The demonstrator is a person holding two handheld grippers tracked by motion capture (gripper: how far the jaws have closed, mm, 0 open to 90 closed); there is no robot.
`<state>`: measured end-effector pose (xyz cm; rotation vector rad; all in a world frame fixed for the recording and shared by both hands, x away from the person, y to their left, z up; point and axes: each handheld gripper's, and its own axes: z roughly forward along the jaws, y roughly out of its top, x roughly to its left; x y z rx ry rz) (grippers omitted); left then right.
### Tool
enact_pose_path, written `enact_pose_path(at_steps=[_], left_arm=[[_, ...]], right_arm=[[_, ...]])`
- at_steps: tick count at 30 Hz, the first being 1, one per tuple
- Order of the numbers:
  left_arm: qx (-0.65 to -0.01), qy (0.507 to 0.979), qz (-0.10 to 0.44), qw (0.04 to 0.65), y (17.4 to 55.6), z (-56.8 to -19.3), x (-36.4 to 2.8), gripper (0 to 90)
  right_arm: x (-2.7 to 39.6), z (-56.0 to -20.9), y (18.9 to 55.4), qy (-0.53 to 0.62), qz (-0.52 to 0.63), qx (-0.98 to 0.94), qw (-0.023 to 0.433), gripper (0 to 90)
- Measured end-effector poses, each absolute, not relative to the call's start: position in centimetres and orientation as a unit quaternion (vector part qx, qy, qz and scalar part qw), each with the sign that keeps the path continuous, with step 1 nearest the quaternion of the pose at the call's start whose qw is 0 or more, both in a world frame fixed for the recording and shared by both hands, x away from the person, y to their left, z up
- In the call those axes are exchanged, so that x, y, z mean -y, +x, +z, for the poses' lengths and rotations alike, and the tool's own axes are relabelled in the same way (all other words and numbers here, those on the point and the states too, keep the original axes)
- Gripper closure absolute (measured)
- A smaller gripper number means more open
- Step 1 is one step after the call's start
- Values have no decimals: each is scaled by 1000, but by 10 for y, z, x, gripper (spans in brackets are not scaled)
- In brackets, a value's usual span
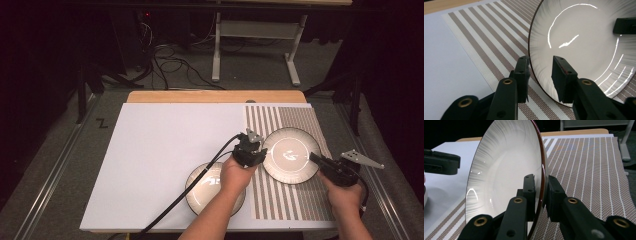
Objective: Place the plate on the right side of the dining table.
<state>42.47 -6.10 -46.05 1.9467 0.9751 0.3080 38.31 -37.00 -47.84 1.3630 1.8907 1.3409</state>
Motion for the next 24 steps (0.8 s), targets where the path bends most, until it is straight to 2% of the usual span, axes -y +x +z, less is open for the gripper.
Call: enact_pose_path(at_steps=[11, 24], left_arm=[[-396, 780, 138, 464, 415, -457, 39, 592], [-378, 764, 170, 495, 380, -450, -18, 482]], right_arm=[[367, -476, 383, 493, 480, -688, 230, 815], [363, -472, 383, 489, 471, -694, 238, 814]])
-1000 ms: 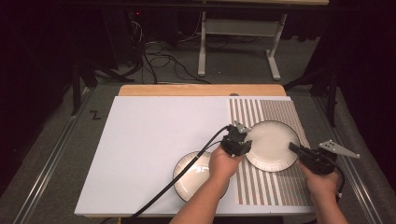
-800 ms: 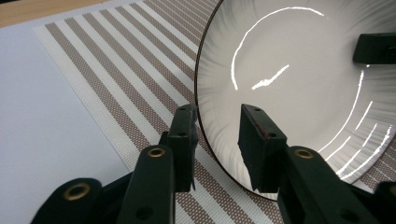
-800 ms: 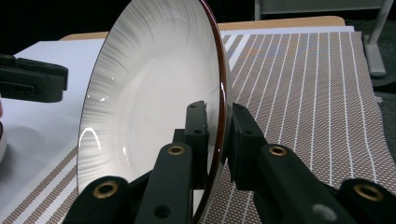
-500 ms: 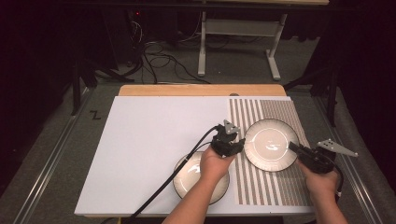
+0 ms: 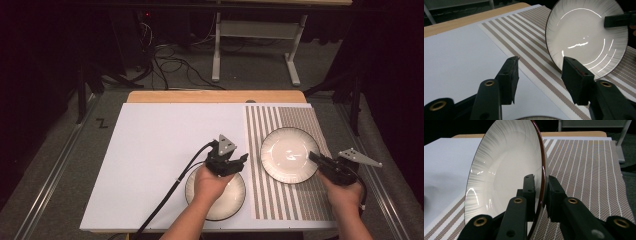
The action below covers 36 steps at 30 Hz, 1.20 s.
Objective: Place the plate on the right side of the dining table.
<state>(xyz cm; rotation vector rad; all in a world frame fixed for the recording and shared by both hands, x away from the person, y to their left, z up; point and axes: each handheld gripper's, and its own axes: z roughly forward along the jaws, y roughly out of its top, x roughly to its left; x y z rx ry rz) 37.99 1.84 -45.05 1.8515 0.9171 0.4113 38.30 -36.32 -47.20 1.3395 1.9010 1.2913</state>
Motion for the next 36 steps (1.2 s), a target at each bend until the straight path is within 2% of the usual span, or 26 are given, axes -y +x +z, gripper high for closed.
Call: enact_pose_path(at_steps=[8, 16, 27, 36], left_arm=[[-386, 756, 178, 497, 361, -453, -51, 436], [-388, 749, 211, 493, 333, -458, -100, 376], [-385, 737, 234, 504, 286, -458, -160, 379], [-396, 739, 230, 493, 282, -474, -171, 379]], right_arm=[[363, -472, 383, 490, 467, -696, 239, 812], [364, -472, 385, 496, 461, -697, 236, 804], [368, -479, 394, 516, 442, -700, 220, 773], [369, -482, 398, 529, 437, -695, 215, 763]])
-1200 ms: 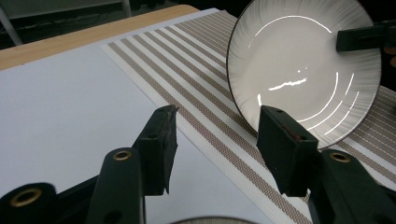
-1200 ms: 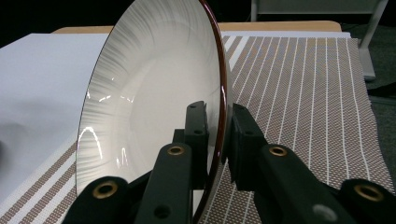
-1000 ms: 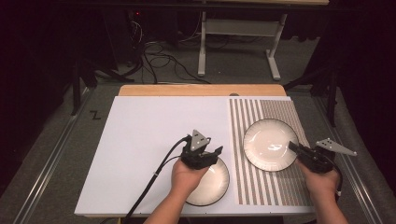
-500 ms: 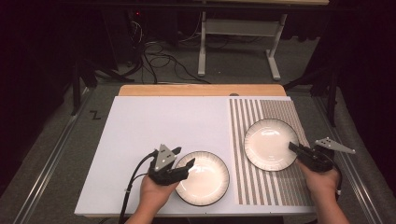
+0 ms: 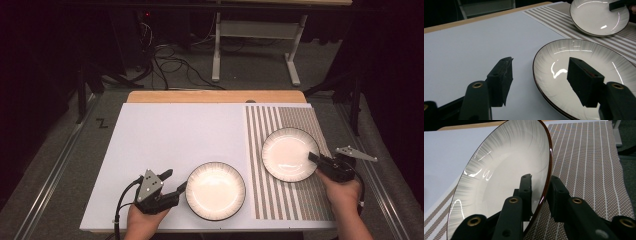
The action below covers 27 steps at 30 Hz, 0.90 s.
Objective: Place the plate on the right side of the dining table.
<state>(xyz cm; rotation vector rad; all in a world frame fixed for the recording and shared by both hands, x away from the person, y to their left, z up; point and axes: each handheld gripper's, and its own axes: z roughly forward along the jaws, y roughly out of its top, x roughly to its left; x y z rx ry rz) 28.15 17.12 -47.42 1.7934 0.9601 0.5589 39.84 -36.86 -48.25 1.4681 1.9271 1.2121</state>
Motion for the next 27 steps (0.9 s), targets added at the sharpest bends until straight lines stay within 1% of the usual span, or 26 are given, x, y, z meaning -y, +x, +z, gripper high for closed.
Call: enact_pose_path(at_steps=[20, 21, 25, 27], left_arm=[[-404, 736, 221, 496, 284, -478, -172, 372], [-403, 736, 221, 497, 283, -478, -172, 370], [-401, 738, 219, 497, 284, -478, -171, 370], [-401, 739, 216, 496, 284, -478, -171, 370]], right_arm=[[372, -490, 404, 552, 416, -692, 207, 724], [372, -491, 404, 552, 405, -696, 216, 715], [375, -494, 405, 559, 397, -695, 216, 713], [375, -496, 405, 562, 382, -697, 229, 725]])
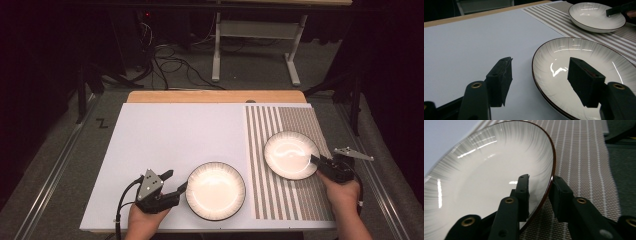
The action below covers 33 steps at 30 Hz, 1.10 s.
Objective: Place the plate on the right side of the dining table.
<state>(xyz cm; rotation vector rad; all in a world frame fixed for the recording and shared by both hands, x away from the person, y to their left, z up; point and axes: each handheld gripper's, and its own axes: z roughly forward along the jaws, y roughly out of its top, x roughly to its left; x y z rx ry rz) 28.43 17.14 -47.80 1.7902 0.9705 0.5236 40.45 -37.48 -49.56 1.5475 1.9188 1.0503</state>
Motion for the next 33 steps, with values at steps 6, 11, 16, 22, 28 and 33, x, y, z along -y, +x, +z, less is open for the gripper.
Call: enact_pose_path(at_steps=[6, 11, 16, 22, 28, 33], left_arm=[[-404, 737, 216, 497, 285, -480, -172, 369], [-405, 736, 216, 497, 285, -479, -174, 368], [-408, 737, 212, 495, 286, -480, -175, 357], [-414, 735, 215, 492, 287, -481, -175, 324], [-416, 735, 216, 490, 287, -481, -175, 315], [-417, 735, 218, 488, 286, -480, -175, 309]], right_arm=[[379, -501, 405, 569, 374, -699, 220, 718], [380, -499, 405, 567, 376, -699, 222, 684], [381, -495, 402, 565, 384, -694, 227, 643], [384, -491, 400, 558, 394, -692, 232, 551], [386, -484, 396, 545, 414, -690, 235, 482], [381, -476, 390, 530, 421, -694, 246, 431]])
